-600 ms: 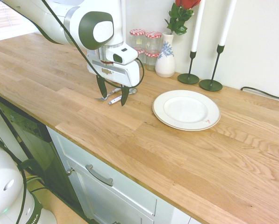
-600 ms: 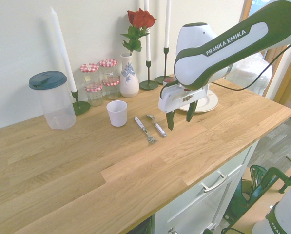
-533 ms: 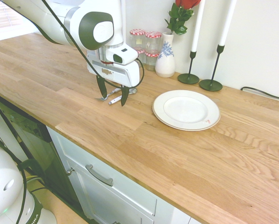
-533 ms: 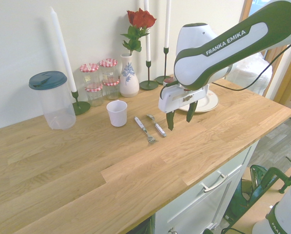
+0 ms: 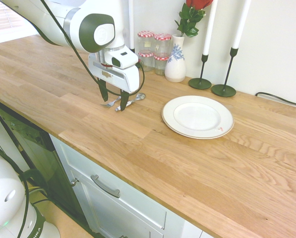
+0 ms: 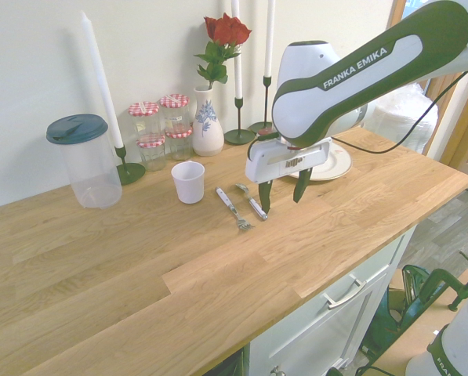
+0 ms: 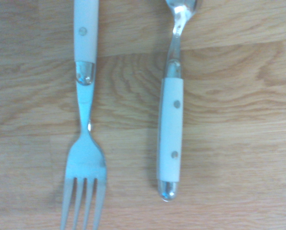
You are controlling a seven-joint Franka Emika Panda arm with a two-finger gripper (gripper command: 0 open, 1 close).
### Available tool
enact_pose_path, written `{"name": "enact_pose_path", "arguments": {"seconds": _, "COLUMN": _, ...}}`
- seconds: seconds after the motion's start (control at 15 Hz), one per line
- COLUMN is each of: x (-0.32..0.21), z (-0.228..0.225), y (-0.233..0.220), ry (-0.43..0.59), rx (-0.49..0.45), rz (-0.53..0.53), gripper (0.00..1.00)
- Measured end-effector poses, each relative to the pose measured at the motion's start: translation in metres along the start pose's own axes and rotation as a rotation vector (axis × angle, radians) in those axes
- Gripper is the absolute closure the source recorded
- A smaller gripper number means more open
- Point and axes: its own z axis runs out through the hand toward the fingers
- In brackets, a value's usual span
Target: Put the spoon into the plate
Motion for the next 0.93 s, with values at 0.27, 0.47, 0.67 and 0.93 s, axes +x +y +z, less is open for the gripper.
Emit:
{"name": "enact_pose_path", "arguments": {"seconds": 0.27, "x": 0.008, "z": 0.002, "y": -0.029, "ry": 0.018, "rx": -0.031, "rz": -0.02, "gripper": 0.0}}
{"name": "enact_pose_path", "arguments": {"seconds": 0.47, "x": 0.014, "z": 0.01, "y": -0.046, "ry": 0.013, "rx": -0.052, "rz": -0.023, "gripper": 0.0}}
{"name": "enact_pose_path", "arguments": {"seconds": 0.67, "x": 0.019, "z": 0.021, "y": -0.056, "ry": 0.015, "rx": -0.073, "rz": -0.015, "gripper": 0.0}}
{"name": "enact_pose_path", "arguments": {"seconds": 0.93, "x": 0.029, "z": 0.033, "y": -0.058, "ry": 0.007, "rx": -0.09, "rz": 0.015, "gripper": 0.0}}
